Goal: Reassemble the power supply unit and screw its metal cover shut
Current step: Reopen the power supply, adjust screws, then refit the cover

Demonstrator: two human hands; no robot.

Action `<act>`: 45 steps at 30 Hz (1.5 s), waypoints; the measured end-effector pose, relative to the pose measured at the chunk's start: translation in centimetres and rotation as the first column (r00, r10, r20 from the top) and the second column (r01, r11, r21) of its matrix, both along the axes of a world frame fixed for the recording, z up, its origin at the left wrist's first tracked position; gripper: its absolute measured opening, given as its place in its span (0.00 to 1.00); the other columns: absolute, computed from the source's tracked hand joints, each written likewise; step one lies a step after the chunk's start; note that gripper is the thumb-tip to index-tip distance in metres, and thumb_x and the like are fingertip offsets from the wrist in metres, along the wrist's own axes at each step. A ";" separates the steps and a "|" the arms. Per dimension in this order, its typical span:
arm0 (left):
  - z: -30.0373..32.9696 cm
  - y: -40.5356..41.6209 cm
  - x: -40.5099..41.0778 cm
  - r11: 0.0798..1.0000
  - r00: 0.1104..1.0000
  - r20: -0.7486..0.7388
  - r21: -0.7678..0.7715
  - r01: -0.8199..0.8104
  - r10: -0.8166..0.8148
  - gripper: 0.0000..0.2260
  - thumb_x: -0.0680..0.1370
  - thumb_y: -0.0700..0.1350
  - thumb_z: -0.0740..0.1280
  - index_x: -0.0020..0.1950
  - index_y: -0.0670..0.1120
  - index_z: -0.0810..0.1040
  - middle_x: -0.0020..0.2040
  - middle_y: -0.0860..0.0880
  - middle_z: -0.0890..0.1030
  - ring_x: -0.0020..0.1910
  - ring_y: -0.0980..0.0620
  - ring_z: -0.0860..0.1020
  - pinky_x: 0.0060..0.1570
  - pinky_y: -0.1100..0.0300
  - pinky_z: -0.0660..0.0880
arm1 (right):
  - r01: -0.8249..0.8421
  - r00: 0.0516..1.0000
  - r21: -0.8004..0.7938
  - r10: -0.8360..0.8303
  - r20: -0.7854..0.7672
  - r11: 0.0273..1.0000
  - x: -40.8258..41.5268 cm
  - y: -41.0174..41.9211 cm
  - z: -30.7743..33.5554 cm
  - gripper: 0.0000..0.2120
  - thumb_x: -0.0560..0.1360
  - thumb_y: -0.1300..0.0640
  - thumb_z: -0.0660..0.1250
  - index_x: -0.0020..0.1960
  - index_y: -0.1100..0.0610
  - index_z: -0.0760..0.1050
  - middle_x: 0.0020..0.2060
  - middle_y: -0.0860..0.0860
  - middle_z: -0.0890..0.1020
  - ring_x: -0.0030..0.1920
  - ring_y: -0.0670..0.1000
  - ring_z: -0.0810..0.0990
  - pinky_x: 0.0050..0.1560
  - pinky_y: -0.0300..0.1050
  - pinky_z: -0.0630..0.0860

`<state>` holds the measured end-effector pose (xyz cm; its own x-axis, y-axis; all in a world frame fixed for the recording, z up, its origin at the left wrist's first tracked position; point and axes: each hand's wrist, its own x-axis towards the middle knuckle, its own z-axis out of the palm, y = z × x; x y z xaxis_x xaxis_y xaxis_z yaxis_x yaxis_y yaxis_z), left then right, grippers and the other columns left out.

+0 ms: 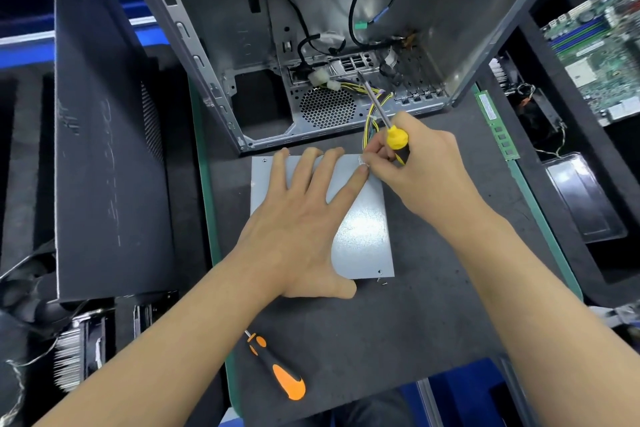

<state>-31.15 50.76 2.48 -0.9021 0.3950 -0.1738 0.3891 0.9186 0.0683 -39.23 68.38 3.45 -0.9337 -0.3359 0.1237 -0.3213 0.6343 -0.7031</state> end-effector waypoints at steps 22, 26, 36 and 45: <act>0.0 0.3 -0.9 0.952 0.979 -0.008 0.235 -0.194 0.202 0.28 0.81 0.59 0.44 0.78 0.48 0.57 0.75 0.51 0.64 0.74 0.47 0.61 0.75 0.43 0.51 | 0.098 0.988 -0.076 -0.087 0.131 0.992 -0.5 0.5 0.2 0.22 0.75 0.61 0.71 0.32 0.44 0.63 0.39 0.37 0.85 0.46 0.46 0.82 0.47 0.36 0.74; -0.4 0.5 -1.0 0.967 0.982 -0.052 0.189 -0.170 0.183 0.25 0.82 0.59 0.49 0.78 0.52 0.61 0.73 0.50 0.66 0.71 0.46 0.65 0.71 0.42 0.57 | 0.109 0.974 -0.125 -0.081 0.211 0.986 -0.5 0.8 0.4 0.19 0.76 0.60 0.71 0.34 0.48 0.65 0.40 0.39 0.85 0.46 0.42 0.83 0.50 0.43 0.76; -0.4 1.1 -0.9 0.970 0.981 -0.076 0.177 -0.165 0.180 0.21 0.82 0.58 0.53 0.70 0.52 0.72 0.77 0.49 0.64 0.71 0.41 0.65 0.69 0.32 0.57 | 0.253 0.956 -0.083 -0.236 0.175 0.964 1.4 5.2 2.7 0.03 0.78 0.48 0.55 0.47 0.40 0.65 0.33 0.43 0.73 0.33 0.46 0.71 0.37 0.46 0.69; -1.4 3.3 -1.3 0.947 0.884 -0.405 0.302 -0.111 0.232 0.15 0.80 0.48 0.61 0.54 0.39 0.82 0.61 0.42 0.82 0.61 0.42 0.80 0.64 0.43 0.74 | 0.427 0.901 -0.758 -0.301 0.312 0.493 2.4 5.0 3.0 0.07 0.73 0.63 0.73 0.44 0.51 0.80 0.40 0.46 0.82 0.41 0.46 0.80 0.48 0.39 0.75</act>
